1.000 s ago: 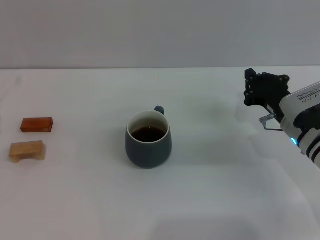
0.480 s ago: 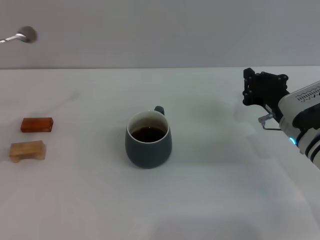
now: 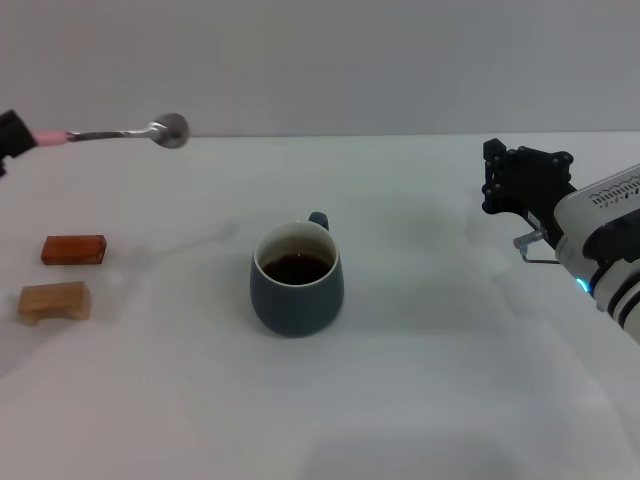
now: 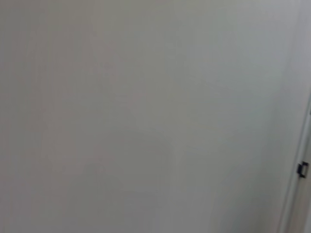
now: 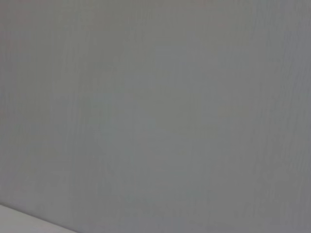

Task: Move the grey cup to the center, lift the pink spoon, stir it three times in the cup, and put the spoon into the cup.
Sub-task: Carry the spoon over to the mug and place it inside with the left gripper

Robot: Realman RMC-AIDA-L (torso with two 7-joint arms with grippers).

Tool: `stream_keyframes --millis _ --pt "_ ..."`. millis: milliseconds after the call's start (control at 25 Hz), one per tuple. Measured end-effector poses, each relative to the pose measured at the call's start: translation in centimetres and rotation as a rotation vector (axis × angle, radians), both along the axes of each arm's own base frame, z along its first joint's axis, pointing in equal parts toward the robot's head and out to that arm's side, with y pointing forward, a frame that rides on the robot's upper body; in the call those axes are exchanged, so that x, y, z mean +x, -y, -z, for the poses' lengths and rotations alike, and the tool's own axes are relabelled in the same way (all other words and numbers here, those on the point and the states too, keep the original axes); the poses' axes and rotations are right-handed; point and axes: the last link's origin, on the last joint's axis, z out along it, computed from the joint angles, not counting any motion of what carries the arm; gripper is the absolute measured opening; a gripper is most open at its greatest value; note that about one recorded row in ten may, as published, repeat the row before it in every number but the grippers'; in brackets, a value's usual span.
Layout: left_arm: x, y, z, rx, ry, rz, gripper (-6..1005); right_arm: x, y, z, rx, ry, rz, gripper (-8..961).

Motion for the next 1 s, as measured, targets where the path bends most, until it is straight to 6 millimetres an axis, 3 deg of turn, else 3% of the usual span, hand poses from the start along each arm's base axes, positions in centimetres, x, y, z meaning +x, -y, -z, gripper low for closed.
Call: stream_keyframes --millis 360,480,520,600,1000 --pt "1.9 -1.1 3.1 -0.088 -0.053 0.042 154 0.1 0.0 -0.1 0.004 -0.001 0.004 4" --pt "1.9 -1.1 3.1 -0.088 -0.053 0.042 154 0.5 -0.1 -0.5 0.021 -0.003 0.018 4" --pt "2.5 -1.7 4.6 -0.110 -0.069 0.042 154 0.9 -0.1 -0.9 0.037 -0.008 0.030 4" --pt "2.8 -2.3 5.4 -0.126 -0.086 0.040 154 1.1 -0.1 -1.1 0.045 -0.010 0.037 4" --pt "4.1 -4.0 8.2 -0.215 -0.171 0.030 155 2.4 0.0 -2.3 0.094 -0.010 0.070 5"
